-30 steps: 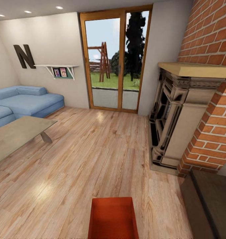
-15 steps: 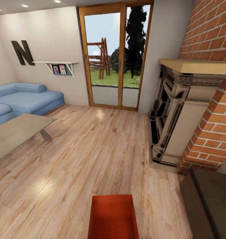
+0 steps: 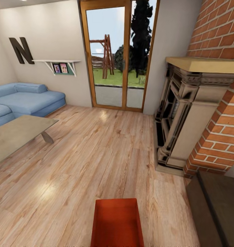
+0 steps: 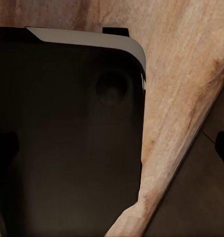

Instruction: Move the two storage containers from the living room to the garage. In the garage, place one container on the floor and stack the other container on top of it (either order is fine).

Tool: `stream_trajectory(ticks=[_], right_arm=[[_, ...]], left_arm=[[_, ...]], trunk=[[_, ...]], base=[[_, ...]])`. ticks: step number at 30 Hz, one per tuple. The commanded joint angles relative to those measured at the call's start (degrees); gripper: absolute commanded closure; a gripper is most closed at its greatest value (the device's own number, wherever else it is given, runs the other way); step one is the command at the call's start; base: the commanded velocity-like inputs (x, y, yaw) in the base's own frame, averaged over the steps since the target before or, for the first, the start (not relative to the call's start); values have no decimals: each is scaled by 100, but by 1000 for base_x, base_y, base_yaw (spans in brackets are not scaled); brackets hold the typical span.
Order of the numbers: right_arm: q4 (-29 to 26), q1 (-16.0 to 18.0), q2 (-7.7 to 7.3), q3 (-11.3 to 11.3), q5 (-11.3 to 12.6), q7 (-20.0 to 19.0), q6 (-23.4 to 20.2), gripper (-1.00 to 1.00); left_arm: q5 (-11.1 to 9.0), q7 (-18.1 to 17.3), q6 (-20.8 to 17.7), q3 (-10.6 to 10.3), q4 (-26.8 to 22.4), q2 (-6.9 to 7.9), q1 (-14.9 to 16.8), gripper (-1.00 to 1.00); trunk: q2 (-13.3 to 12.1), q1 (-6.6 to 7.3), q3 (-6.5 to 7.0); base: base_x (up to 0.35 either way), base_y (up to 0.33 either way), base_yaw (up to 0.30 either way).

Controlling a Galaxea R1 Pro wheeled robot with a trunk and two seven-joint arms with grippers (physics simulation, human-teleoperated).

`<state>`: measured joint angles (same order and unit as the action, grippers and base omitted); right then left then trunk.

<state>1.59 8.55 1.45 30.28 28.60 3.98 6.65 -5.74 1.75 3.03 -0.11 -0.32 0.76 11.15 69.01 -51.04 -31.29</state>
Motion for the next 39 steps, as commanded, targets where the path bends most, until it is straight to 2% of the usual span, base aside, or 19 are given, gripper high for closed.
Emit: stream_trajectory(ticks=[1,39], right_arm=[[17,6,5,48,49,6,29,-100],[17,6,5,48,49,6,23,-100]], left_arm=[[-59,1,19,-7,6,-1,4,-100],[-56,1,14,-7,6,3,1,-100]], trunk=[[3,0,-14],[3,0,-367]], base=[[0,0,0],[0,0,0]])
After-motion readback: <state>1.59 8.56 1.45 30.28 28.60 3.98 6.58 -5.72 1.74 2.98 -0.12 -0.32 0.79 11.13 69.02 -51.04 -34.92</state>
